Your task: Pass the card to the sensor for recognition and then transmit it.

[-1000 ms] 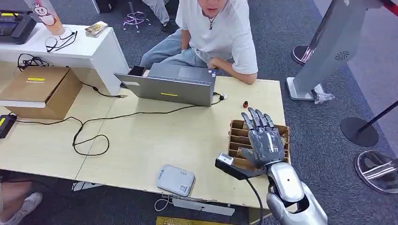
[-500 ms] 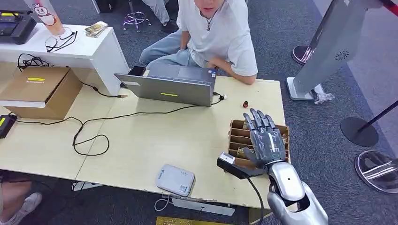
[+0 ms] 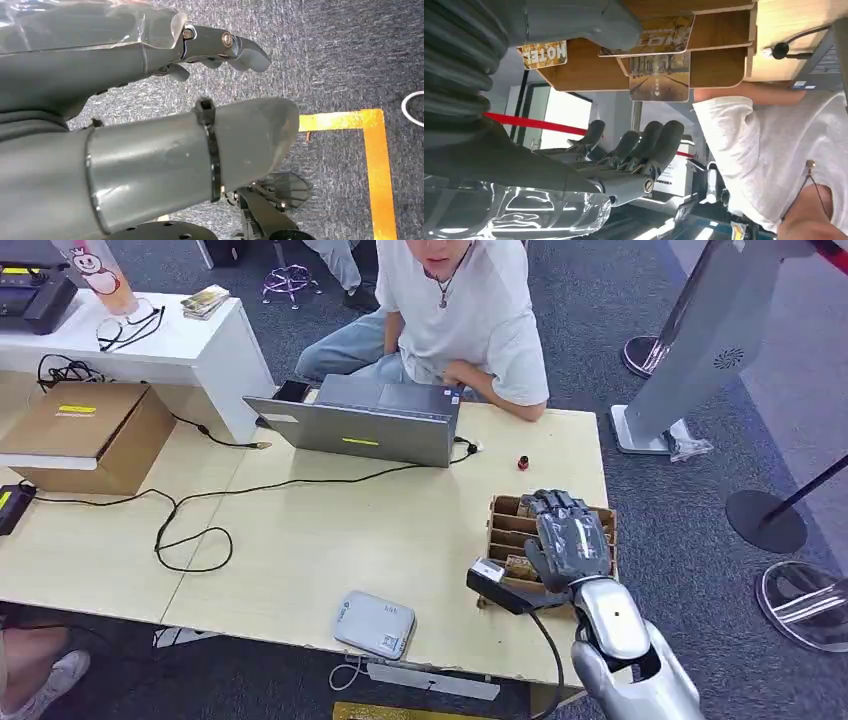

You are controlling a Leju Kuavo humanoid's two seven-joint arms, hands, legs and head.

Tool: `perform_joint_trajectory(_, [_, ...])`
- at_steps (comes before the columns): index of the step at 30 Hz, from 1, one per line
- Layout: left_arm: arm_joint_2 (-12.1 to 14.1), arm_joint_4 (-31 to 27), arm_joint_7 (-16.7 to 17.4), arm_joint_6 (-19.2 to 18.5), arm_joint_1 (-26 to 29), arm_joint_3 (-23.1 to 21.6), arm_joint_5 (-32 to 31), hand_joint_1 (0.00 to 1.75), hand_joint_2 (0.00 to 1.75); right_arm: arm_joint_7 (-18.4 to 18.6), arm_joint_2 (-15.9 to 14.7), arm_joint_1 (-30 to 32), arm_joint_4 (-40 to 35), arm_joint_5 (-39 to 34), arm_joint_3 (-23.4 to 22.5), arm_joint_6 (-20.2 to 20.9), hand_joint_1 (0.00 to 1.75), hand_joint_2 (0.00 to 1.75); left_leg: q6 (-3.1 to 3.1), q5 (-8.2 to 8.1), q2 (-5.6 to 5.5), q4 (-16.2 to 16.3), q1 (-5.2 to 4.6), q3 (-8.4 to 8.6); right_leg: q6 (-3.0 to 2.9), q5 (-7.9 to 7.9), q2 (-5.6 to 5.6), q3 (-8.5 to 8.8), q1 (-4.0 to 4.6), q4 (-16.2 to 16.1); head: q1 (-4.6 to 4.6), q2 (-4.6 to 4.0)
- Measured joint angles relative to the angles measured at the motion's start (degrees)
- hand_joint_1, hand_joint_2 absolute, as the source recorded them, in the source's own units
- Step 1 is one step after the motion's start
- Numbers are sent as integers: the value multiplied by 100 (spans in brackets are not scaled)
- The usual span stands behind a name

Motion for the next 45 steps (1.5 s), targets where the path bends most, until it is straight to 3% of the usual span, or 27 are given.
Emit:
perform_joint_trajectory(15, [0, 0, 13, -7, -32, 0, -22, 0, 0, 0, 0, -38, 182, -61, -22, 0, 59, 175, 0, 0, 0, 0, 0, 0, 0, 0, 0, 0, 0, 0, 0, 0])
perform_joint_trajectory(23, [0, 0, 68, -9, -38, 0, -35, 0, 0, 4, 0, -41, 243, -61, -63, 0, 66, 175, 0, 0, 0, 0, 0, 0, 0, 0, 0, 0, 0, 0, 0, 0])
perform_joint_trajectory(29, [7, 0, 90, -9, -37, 0, -55, 0, 0, 11, 0, -40, 263, -61, -125, -2, 84, 175, 0, 0, 0, 0, 0, 0, 0, 0, 0, 0, 0, 0, 0, 0])
perform_joint_trajectory(30, [7, 0, 98, -9, -37, 0, -59, 0, 0, 13, 0, -40, 265, -61, -125, -2, 110, 175, 0, 0, 0, 0, 0, 0, 0, 0, 0, 0, 0, 0, 0, 0])
perform_joint_trajectory(33, [7, 0, 101, -9, -37, -2, -59, 0, 0, 20, 0, -39, 271, -61, -127, -2, 86, 175, 0, 0, 0, 0, 0, 0, 0, 0, 0, 0, 0, 0, 0, 0])
perform_joint_trajectory(45, [11, 0, 131, -22, -36, 0, -59, 0, 0, 20, 0, -17, 273, -61, -144, -2, 77, 175, 0, 0, 0, 0, 0, 0, 0, 0, 0, 0, 0, 0, 0, 0])
